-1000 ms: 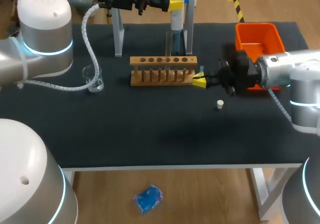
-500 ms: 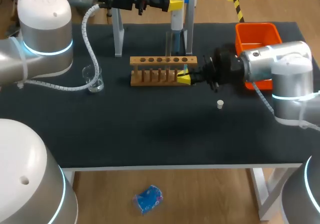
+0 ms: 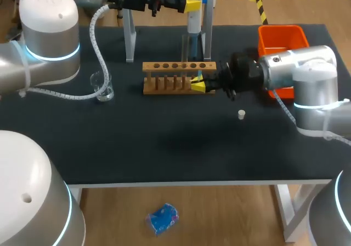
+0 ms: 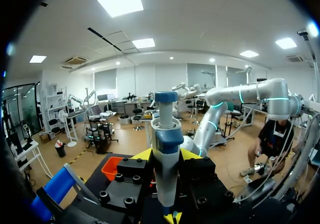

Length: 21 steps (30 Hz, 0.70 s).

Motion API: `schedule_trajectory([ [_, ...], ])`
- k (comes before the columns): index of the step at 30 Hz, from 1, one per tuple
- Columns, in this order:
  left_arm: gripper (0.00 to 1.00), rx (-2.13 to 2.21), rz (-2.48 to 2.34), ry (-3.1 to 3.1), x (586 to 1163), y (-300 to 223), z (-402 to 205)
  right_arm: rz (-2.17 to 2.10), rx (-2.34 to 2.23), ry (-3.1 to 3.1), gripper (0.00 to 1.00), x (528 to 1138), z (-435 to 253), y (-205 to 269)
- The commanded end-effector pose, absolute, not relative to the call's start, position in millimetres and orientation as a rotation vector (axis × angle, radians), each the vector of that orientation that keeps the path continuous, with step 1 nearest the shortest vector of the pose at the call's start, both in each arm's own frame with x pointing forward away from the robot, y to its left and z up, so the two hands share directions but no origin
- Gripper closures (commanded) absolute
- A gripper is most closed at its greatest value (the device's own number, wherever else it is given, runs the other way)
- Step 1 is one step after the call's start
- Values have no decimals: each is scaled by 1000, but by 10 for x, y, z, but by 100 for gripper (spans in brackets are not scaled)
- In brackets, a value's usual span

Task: Invert the test tube, pick up the pipette, mount the tip to pipette, aspirate from beaker and dispense into the tube, eject the tip, return the pipette, and cap with the stopper.

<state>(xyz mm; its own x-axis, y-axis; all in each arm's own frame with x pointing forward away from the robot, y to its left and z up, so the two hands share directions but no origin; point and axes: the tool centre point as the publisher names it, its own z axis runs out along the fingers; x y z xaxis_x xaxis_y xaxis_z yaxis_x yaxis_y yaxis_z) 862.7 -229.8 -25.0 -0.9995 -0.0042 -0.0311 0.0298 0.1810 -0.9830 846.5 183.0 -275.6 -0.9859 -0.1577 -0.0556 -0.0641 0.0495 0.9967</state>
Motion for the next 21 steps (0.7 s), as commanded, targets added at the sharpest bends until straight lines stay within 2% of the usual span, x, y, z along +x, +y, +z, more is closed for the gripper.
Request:
schedule_trajectory([
  [1,100,28,-1992,2397,8631,-2293,-242,-2106,238,-2224,100,8469,-2762,1825],
  [21,100,28,-1992,2397,8631,-2293,-242,-2117,261,-2220,100,8593,-2765,1965],
])
